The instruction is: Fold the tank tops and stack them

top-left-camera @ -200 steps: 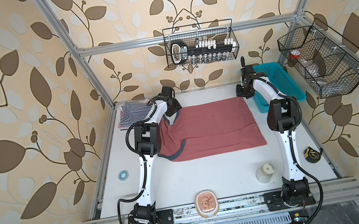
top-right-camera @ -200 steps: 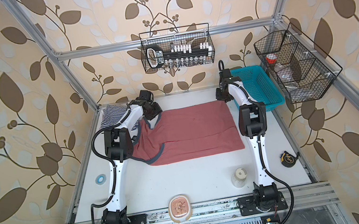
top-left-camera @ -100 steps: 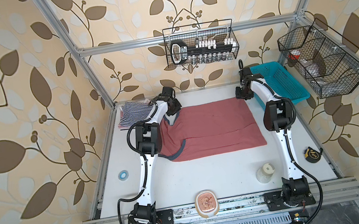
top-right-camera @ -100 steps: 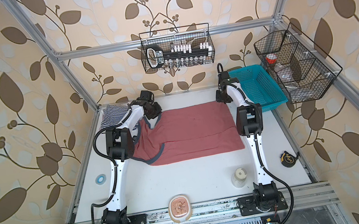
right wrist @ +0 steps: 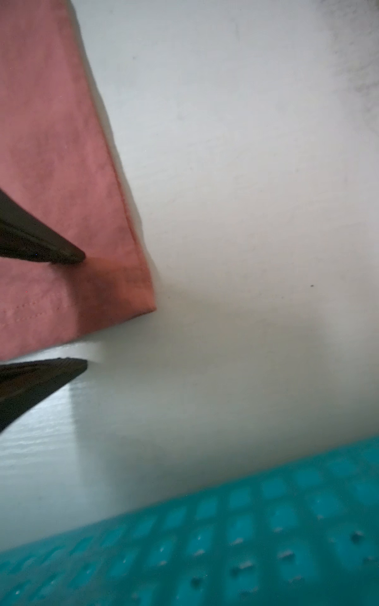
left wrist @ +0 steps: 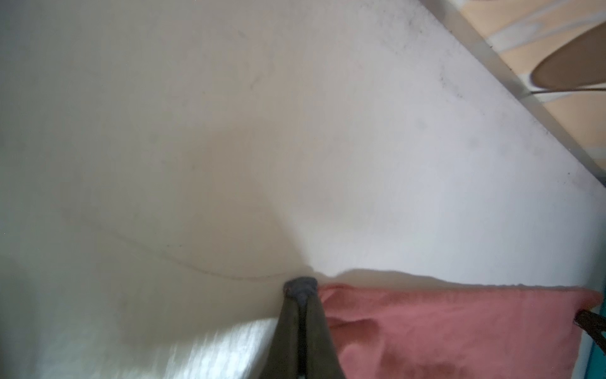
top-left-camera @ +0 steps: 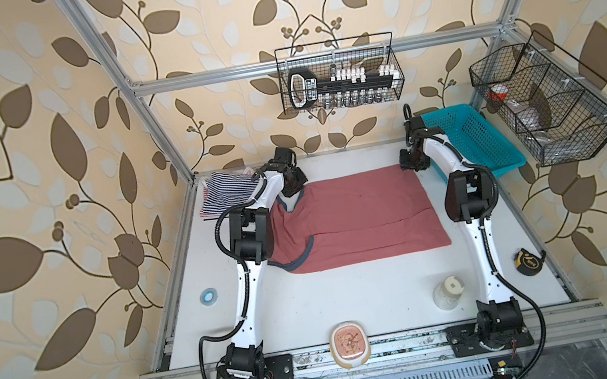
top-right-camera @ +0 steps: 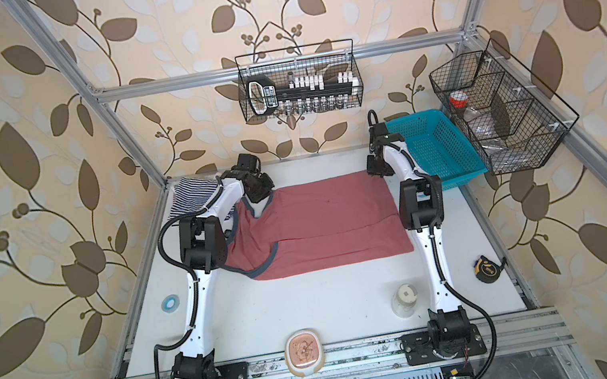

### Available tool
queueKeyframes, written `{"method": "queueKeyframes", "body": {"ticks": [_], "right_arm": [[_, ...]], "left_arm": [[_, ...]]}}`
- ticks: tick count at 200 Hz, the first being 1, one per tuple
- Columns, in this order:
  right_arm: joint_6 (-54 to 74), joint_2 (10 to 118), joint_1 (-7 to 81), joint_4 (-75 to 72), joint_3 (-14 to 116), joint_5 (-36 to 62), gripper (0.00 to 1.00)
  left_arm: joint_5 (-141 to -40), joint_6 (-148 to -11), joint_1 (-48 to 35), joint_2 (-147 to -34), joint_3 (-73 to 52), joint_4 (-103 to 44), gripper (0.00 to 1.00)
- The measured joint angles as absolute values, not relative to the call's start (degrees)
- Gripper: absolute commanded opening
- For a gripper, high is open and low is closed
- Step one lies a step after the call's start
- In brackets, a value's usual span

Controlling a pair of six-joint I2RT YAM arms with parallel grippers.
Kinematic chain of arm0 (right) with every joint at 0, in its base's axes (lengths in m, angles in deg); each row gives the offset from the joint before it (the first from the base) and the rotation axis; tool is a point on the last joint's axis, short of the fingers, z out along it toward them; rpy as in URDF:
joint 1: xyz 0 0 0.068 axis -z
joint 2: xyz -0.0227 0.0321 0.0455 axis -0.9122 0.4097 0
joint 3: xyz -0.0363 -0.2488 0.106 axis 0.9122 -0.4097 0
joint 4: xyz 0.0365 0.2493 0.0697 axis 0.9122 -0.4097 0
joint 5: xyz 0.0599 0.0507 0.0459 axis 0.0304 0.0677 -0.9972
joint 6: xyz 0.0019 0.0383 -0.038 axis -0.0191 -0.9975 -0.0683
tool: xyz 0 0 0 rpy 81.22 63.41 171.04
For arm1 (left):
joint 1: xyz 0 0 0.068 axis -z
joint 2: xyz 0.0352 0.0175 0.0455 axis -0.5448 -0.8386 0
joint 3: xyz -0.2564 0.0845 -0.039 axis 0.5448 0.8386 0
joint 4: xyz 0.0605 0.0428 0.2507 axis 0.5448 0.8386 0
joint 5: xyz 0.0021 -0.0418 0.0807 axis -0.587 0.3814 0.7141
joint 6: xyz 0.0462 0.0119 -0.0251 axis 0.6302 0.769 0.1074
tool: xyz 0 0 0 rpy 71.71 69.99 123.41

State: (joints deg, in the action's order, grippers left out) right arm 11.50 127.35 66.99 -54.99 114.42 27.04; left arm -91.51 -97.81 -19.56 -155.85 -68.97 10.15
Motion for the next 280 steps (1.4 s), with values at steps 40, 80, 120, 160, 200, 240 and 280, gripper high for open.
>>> {"method": "queueKeyframes", "body": {"ticks": [40, 80, 120, 160, 200, 240, 280], "right_arm": [[11.2, 127.6, 67.3, -52.7, 114.4, 24.4, 0.45], [10.7, 127.9, 67.8, -50.8, 114.5, 22.8, 0.4], [10.6, 128.0, 67.9, -49.9, 114.5, 22.3, 0.41], [10.4, 128.2, 68.1, -48.4, 114.5, 20.9, 0.42], [10.2, 128.4, 68.2, -47.6, 114.5, 20.5, 0.34], [10.3, 128.4, 68.2, -47.6, 114.5, 20.5, 0.27], [10.6, 128.1, 68.3, -46.5, 113.2, 20.4, 0.03]], "left_arm": [[-91.5, -97.7, -19.5, -155.5, -68.4, 9.9, 0.0], [-91.5, -97.4, -19.5, -155.2, -68.0, 10.1, 0.0], [-91.5, -97.0, -19.5, -155.1, -68.0, 10.2, 0.0], [-91.5, -96.4, -19.5, -155.1, -68.0, 10.3, 0.0], [-91.5, -96.3, -19.5, -155.1, -68.0, 10.4, 0.0], [-91.5, -96.3, -19.5, -155.1, -68.0, 10.4, 0.0], [-91.5, -96.2, -19.5, -154.9, -68.0, 10.7, 0.0]]}}
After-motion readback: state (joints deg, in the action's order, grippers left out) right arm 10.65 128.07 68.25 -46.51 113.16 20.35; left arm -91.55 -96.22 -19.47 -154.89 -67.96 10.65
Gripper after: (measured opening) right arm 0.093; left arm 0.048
